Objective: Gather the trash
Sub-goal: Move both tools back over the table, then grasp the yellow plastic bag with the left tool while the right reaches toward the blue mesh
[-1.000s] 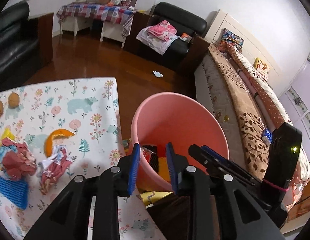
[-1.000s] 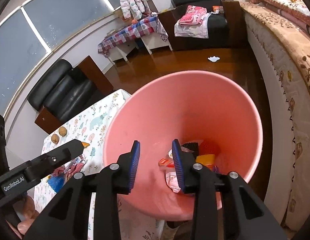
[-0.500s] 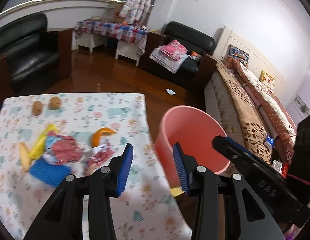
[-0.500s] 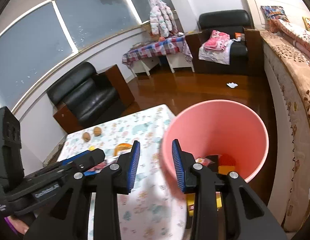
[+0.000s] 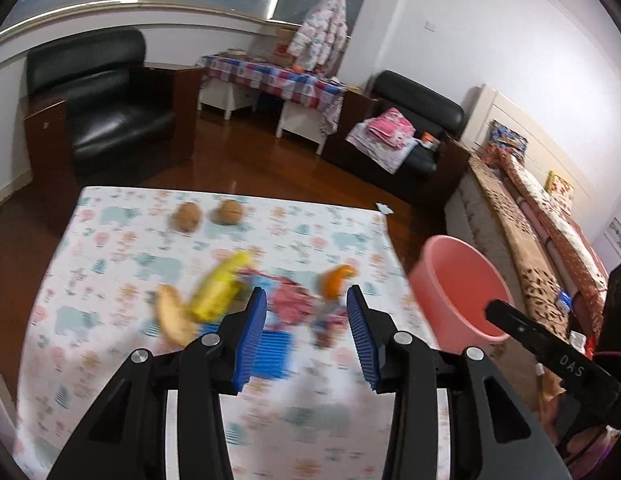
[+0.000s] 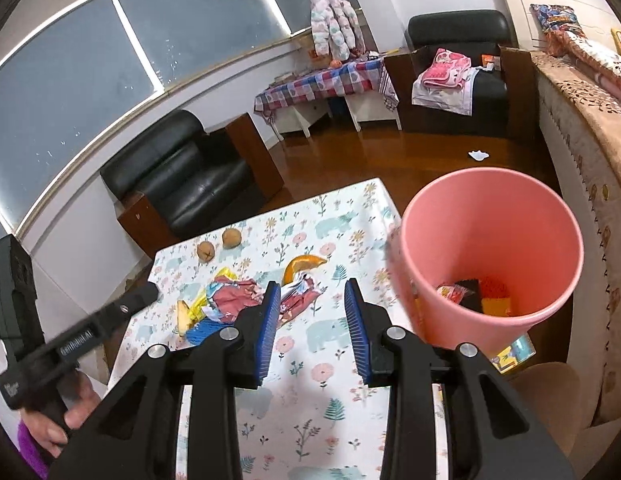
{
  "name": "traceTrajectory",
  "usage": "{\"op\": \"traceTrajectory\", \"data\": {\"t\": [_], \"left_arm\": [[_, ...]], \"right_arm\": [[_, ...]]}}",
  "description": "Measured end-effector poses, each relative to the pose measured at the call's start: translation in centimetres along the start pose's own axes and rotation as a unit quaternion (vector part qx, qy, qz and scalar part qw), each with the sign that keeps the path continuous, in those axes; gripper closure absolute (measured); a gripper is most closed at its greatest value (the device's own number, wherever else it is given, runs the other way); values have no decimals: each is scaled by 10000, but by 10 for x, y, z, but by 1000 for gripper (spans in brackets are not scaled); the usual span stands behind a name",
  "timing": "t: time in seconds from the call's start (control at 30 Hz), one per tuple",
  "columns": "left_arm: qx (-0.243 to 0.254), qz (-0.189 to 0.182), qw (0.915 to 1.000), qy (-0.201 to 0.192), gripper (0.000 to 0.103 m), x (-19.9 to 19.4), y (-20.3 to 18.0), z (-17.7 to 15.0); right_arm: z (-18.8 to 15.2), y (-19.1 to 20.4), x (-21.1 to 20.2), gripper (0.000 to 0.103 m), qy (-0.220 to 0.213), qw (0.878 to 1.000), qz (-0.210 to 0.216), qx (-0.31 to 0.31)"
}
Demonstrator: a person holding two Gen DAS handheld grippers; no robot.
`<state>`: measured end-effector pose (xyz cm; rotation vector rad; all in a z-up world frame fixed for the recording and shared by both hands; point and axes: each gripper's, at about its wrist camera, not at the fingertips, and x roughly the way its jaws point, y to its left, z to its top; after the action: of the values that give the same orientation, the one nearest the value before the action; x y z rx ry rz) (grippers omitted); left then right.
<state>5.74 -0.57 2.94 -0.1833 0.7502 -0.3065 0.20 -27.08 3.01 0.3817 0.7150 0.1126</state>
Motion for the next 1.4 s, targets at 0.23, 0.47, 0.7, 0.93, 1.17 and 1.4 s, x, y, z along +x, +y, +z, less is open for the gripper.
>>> {"op": "traceTrajectory", "data": {"t": [0.23, 0.47, 0.7, 0.93, 1.17, 1.4], "left_arm": [[-203, 473, 9987, 9, 70, 8, 71, -4], [-419, 355, 9976, 432, 96, 38, 98, -9], [-109, 156, 9974, 695, 74, 73, 77, 1], [66, 281, 9933, 1115, 68, 119, 66, -4], [163, 217, 9926, 1186, 90, 129, 48, -28], [169, -82, 9918, 1264, 92, 114, 30, -45]], "right_arm": [[-12, 10, 16, 69, 72, 10000, -15, -34], [-17, 11, 32, 69, 227, 9996, -118, 82], [-26, 17, 42, 69, 392, 9992, 104, -4], [-26, 27, 59, 69, 642, 9964, 464, -302], [-28, 27, 69, 69, 775, 9946, 572, -382], [-27, 32, 82, 69, 904, 9915, 828, -427]]}}
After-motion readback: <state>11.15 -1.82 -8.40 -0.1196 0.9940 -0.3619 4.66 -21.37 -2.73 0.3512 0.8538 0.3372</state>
